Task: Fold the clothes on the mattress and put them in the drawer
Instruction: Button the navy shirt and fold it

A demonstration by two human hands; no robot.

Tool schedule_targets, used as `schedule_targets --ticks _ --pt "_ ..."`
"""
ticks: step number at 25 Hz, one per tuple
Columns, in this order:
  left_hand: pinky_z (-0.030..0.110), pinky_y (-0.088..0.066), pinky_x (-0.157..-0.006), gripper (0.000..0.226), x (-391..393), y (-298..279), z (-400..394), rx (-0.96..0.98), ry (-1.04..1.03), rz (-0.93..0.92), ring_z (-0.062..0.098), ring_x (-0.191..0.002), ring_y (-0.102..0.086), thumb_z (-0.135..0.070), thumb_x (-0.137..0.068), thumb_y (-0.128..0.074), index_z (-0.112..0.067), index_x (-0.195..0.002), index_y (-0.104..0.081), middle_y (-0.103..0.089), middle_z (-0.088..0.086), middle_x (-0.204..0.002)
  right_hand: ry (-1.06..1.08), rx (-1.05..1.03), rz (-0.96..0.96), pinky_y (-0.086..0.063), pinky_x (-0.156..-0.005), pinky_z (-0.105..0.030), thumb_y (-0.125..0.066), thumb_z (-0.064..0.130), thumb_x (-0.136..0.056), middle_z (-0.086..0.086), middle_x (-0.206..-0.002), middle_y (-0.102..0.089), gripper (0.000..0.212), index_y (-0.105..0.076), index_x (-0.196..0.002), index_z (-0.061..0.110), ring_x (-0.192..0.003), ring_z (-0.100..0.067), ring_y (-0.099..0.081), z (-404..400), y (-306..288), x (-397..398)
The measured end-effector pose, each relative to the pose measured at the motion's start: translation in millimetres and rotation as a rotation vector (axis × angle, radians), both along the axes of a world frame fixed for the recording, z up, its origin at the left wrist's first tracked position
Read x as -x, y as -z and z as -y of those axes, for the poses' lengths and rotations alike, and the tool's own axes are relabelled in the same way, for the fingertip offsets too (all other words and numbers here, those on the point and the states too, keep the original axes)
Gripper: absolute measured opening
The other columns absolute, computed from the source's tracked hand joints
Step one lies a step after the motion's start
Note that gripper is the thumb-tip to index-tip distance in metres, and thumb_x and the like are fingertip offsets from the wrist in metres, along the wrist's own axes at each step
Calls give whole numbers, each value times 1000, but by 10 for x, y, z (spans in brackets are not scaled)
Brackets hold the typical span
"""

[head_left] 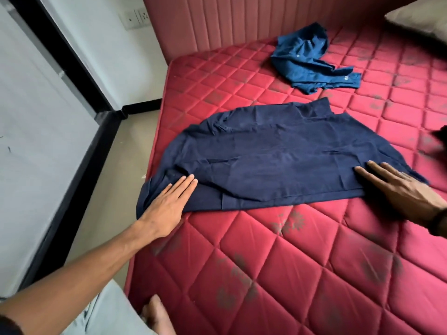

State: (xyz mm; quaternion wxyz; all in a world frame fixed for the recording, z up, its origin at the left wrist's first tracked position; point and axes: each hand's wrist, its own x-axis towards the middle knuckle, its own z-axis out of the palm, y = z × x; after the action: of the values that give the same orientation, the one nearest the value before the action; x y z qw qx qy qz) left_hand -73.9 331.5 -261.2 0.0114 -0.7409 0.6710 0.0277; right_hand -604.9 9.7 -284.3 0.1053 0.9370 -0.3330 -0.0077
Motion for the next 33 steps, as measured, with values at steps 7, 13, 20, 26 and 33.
schedule_targets --ticks 7,13,20,26,33 --pt "19 -1 -125 98 -199 36 -97 40 77 -20 15 -157 -13 22 -73 -48 -9 -162 -20 -21 5 -169 135 -244 181 -55 -100 -54 -62 -11 -81 -18 -154 -49 81 -45 -154 19 -134 -42 -55 -278 -189 47" --pt "28 -6 -128 86 139 -122 -638 -31 206 67 24 -157 -18 12 -84 -55 -5 -160 -19 -21 11 -169 231 -364 217 -50 -109 -44 -53 -20 -63 -10 -146 -58 92 -60 -144 24 -132 -33 -59 -1034 -437 459" --pt "28 -10 -127 85 488 -441 -1078 -377 181 139 14 -159 3 7 -92 -40 -13 -164 -1 3 -1 -173 288 -423 -40 -50 -90 -34 -68 31 -98 -3 -120 -76 35 -68 -133 35 -113 -32 -69 -1703 -873 749" --pt "33 -16 -126 95 510 -679 -966 -466 -156 -195 17 -155 -23 -79 -89 -48 -19 -160 -32 -25 -3 -168 427 -706 -304 -33 -116 -32 -51 49 -103 0 -149 -54 53 -50 -148 22 -138 -21 -50 -1652 -1107 468" --pt "48 -46 -109 62 672 -437 -578 160 22 9 25 -134 -55 -59 -100 -31 -22 -139 -62 -60 1 -143 381 -501 -175 -26 -122 -36 -44 46 -107 -11 -160 -42 60 -37 -157 14 -148 -28 -40 -1412 -671 74"
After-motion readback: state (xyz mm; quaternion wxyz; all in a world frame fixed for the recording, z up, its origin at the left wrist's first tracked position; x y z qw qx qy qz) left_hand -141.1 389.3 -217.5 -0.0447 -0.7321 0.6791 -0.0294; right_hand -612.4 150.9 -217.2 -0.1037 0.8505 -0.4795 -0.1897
